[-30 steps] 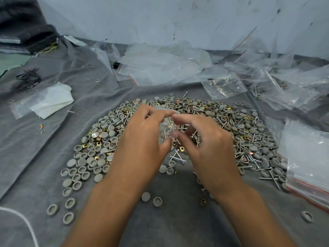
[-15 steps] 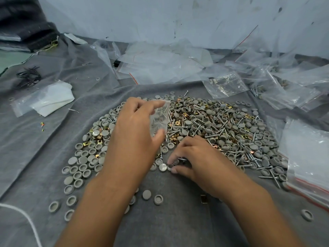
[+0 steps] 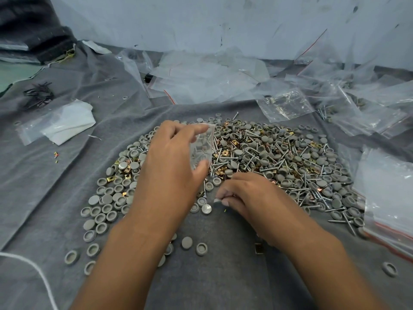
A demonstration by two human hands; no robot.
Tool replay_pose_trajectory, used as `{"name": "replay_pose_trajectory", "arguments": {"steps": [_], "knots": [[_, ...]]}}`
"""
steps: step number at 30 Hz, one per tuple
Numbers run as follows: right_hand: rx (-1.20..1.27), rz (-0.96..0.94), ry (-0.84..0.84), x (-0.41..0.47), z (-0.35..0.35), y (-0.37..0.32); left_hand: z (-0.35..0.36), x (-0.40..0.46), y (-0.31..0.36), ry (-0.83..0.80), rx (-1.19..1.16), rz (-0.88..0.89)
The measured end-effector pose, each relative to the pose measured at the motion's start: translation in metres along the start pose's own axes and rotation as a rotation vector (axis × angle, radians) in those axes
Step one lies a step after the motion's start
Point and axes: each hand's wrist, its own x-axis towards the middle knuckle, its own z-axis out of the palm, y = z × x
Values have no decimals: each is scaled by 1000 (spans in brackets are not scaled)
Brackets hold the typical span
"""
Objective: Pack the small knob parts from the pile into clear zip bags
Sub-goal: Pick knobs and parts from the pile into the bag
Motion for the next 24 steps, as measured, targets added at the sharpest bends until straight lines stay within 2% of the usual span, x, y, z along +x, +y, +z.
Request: {"name": "replay_pose_trajectory", "arguments": {"steps": [5,10,12,16,18,20,24], "knots": [[-50,-7,30,-1,2,-3,0,0,0,0,0,15],[6,-10,56,0,5,4,0,0,0,-3,9,25],[154,2,126,0,1,7,1,0,0,-5,10,31],[643,-74,405,1,-10,-1,2,1,1,-18,-1,46],[735,-128,494,3,-11,-8,4,1,3,-33,-16,65],[711,-152,526,6,-7,-14,6,-1,7,-42,-31,84],[354,-159,641,8,2,-15,12,-3,14,-46,-50,128]]}}
